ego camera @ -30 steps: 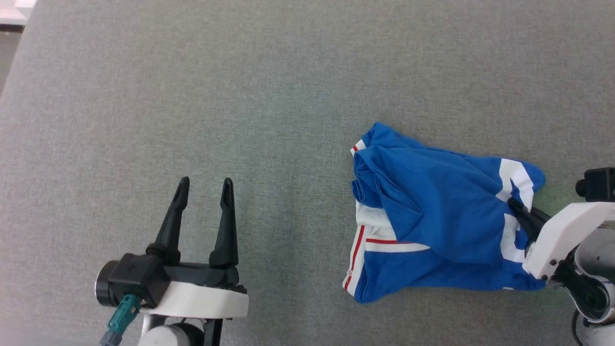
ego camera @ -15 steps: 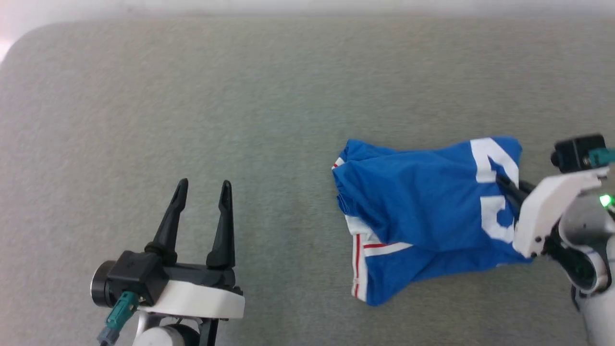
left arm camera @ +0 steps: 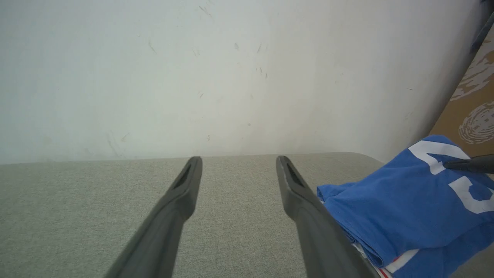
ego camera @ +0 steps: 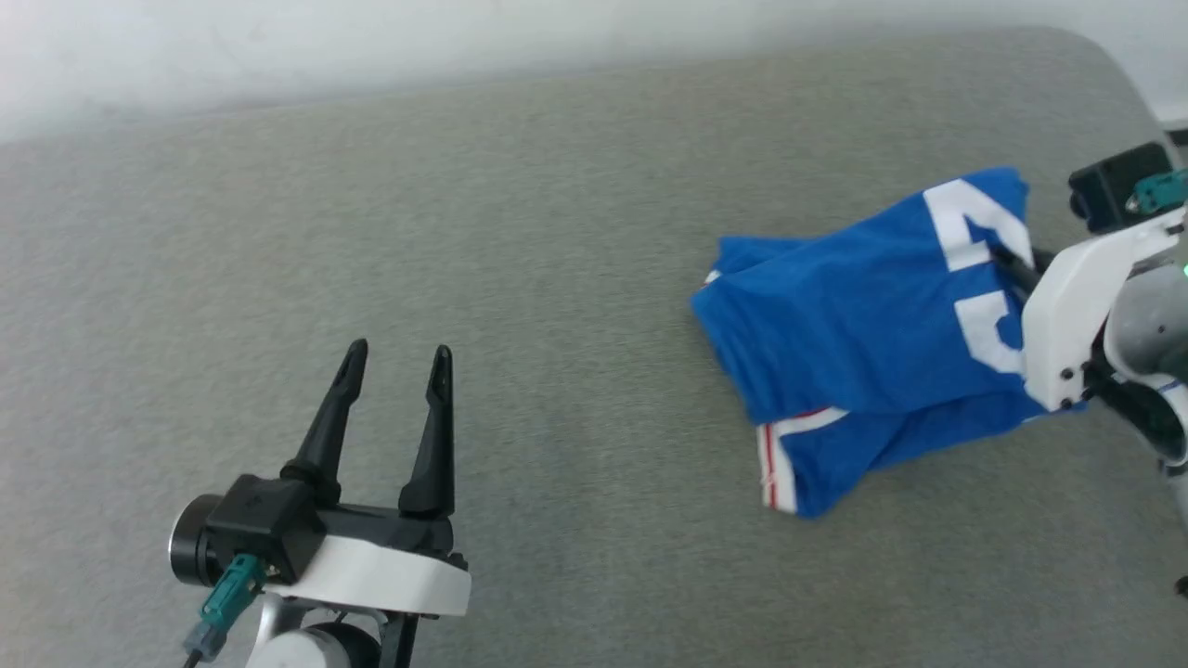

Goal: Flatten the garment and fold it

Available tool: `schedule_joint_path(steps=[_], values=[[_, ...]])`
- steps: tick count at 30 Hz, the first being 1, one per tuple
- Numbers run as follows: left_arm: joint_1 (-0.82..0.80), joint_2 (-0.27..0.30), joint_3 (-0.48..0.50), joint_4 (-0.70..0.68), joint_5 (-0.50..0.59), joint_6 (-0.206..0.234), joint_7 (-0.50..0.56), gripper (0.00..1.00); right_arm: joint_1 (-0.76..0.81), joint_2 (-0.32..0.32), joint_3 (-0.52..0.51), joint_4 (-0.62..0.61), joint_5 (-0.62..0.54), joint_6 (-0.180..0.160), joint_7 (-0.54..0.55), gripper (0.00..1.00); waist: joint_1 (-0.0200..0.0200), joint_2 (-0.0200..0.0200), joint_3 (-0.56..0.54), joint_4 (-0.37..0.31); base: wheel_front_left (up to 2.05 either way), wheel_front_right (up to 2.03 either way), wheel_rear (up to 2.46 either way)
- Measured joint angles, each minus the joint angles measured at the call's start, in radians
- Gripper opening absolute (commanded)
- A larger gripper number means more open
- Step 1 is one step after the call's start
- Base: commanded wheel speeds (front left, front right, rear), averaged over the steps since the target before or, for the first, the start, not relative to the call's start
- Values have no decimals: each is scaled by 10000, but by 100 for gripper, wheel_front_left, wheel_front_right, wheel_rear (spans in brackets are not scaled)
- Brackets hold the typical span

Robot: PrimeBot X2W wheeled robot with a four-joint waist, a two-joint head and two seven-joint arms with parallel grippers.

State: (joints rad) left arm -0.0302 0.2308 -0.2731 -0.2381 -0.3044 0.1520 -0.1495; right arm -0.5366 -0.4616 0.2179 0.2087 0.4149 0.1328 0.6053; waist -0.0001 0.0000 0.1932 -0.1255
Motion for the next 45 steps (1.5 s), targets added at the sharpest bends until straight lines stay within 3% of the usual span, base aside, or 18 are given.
schedule_joint_path(steps=[11, 23, 34, 35, 38, 39, 45], values=[[-362, 186, -63, -337, 238, 88, 244, 100, -956, -1047, 481, 282, -17, 0, -802, 0, 1, 0, 528, -777, 0, 0, 0], [-1648, 650, 8, -1197, 1158, 259, 502, 100, -2225, -3003, -27, 1639, -374, 2, -2401, 0, 3, 0, 2428, -991, 0, 0, 0], [-2645, 920, 96, -1756, 2075, 374, -232, 100, -2990, -3254, -909, 3609, -869, 2, -3630, 0, 4, 0, 4358, -899, 0, 0, 0], [-2652, 907, 111, -1768, 2090, 458, -242, 100, -3039, -3229, -943, 3768, -936, 2, -3720, 15, 3, 0, 4503, -884, 0, 0, 0], [-2661, 901, 224, -1762, 2192, 698, -205, 100, -3192, -3081, -997, 4247, -1126, 0, -3904, 93, 3, 0, 4896, -842, 0, 0, 0], [-2666, 888, 257, -1762, 2192, 748, -167, 100, -3219, -3032, -1005, 4370, -1168, 0, -3977, 100, 3, 0, 5004, -830, 0, 0, 0], [-2673, 821, 387, -1801, 2111, 880, -79, 100, -3514, -2824, -978, 4987, -1325, 0, -4397, 100, 3, 0, 5401, -792, 0, 0, 0]])
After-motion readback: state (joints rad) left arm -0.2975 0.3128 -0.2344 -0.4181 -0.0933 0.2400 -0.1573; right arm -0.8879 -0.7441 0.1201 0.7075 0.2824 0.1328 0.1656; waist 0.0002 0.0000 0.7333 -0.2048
